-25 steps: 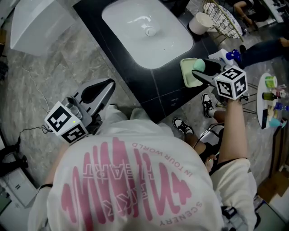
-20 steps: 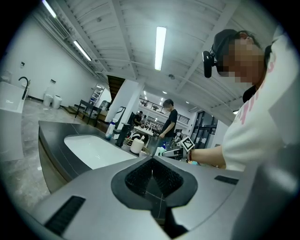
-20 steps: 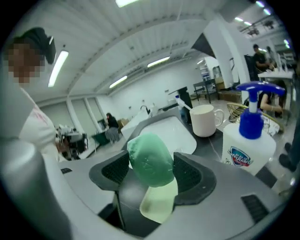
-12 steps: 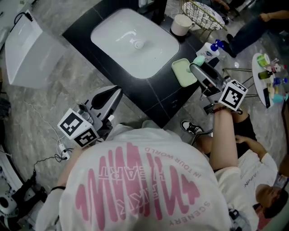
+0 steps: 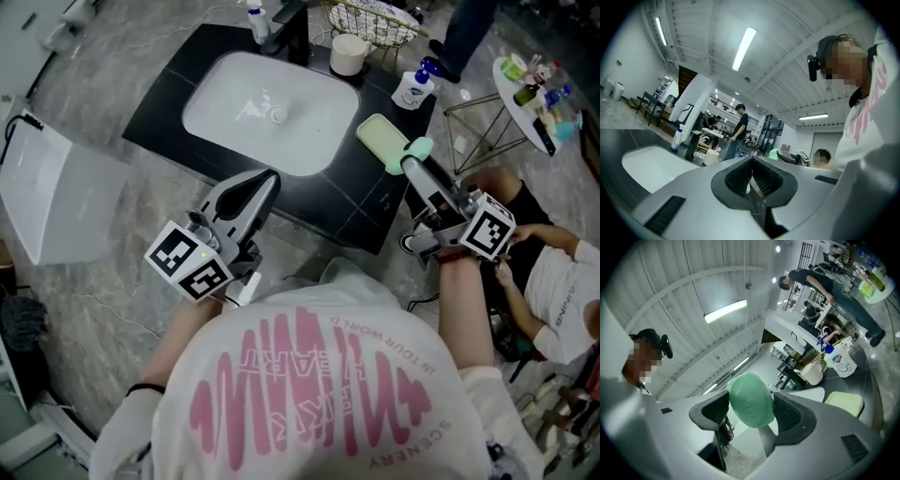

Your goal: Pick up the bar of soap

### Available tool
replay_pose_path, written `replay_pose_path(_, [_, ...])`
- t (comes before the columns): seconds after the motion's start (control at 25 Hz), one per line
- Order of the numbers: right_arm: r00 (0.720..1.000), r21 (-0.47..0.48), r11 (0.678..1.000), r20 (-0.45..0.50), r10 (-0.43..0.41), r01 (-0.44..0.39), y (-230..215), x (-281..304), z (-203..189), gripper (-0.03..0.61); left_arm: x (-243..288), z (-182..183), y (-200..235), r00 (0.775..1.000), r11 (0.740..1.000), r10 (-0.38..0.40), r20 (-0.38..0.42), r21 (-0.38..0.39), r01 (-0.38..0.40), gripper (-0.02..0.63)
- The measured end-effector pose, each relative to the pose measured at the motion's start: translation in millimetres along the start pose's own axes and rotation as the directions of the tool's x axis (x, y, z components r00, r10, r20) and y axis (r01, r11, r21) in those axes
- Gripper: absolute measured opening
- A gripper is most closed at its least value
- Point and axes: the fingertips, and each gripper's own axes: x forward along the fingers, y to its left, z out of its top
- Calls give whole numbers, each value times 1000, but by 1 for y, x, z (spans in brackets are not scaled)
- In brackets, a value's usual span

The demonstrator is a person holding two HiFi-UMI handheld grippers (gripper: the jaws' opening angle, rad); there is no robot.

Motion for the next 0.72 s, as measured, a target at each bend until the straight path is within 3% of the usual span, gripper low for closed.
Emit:
replay_pose_path(0.28, [986, 110, 994, 167, -23, 4, 46, -25, -31, 307, -18, -1, 0, 994, 992, -110, -4, -68, 110, 9])
replay_pose_path(0.52, [951, 182, 983, 309, -25, -33, 77, -50, -48, 308, -29, -10, -5, 984, 980, -174, -26, -106, 171, 9])
replay_pose_path(0.72, [924, 148, 988, 381, -24, -36, 99, -64, -47, 308, -39, -14, -10, 980, 974, -198, -37, -116, 192, 9])
